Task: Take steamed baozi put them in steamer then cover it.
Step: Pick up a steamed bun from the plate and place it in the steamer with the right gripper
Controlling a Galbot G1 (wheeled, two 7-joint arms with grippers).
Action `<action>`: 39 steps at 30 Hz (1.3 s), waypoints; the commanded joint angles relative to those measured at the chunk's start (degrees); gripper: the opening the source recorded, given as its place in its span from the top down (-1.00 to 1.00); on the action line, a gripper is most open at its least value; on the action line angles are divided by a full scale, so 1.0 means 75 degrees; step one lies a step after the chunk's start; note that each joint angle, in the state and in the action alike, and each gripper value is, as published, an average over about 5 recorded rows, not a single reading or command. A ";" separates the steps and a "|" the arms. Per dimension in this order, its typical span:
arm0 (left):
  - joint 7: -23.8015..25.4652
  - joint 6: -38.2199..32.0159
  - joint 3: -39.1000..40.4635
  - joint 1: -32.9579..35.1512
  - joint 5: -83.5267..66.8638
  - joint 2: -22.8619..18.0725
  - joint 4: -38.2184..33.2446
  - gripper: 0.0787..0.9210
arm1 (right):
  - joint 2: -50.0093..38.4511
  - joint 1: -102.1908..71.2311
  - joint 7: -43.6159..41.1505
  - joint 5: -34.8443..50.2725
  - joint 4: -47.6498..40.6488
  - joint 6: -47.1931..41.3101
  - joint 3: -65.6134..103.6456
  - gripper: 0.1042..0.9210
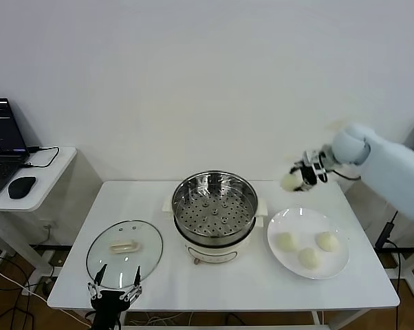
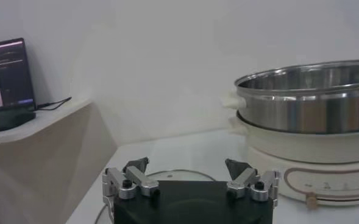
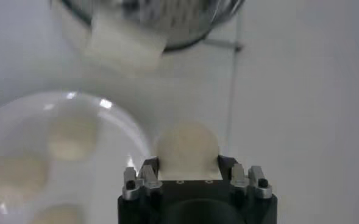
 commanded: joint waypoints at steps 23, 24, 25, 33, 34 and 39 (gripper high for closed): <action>0.0011 -0.0002 -0.0345 0.0045 -0.0080 -0.0152 -0.0017 -0.77 | 0.3285 0.0159 0.1533 -0.2801 -0.1735 0.4160 -0.2111 -0.24; 0.0012 -0.0001 -0.0359 0.0031 -0.0088 -0.0150 -0.0008 -0.77 | 0.3315 0.0109 0.1540 -0.2901 -0.1822 0.4243 -0.2095 -0.24; 0.0014 0.0001 -0.0368 0.0014 -0.0096 -0.0147 0.0007 -0.77 | 0.3337 0.0063 0.1546 -0.2974 -0.1876 0.4304 -0.2089 -0.24; 0.0023 0.0010 -0.0365 -0.0140 -0.0124 -0.0141 0.0161 -0.77 | 0.3630 -0.0320 0.1801 -0.3996 -0.2475 0.4777 -0.1889 -0.24; 0.0023 0.0010 -0.0365 -0.0152 -0.0127 -0.0141 0.0169 -0.77 | 0.3656 -0.0345 0.1829 -0.4044 -0.2517 0.4803 -0.1877 -0.25; 0.0022 0.0008 -0.0369 -0.0196 -0.0139 -0.0135 0.0194 -0.77 | 0.3747 -0.0441 0.1969 -0.4040 -0.2614 0.4840 -0.1838 -0.30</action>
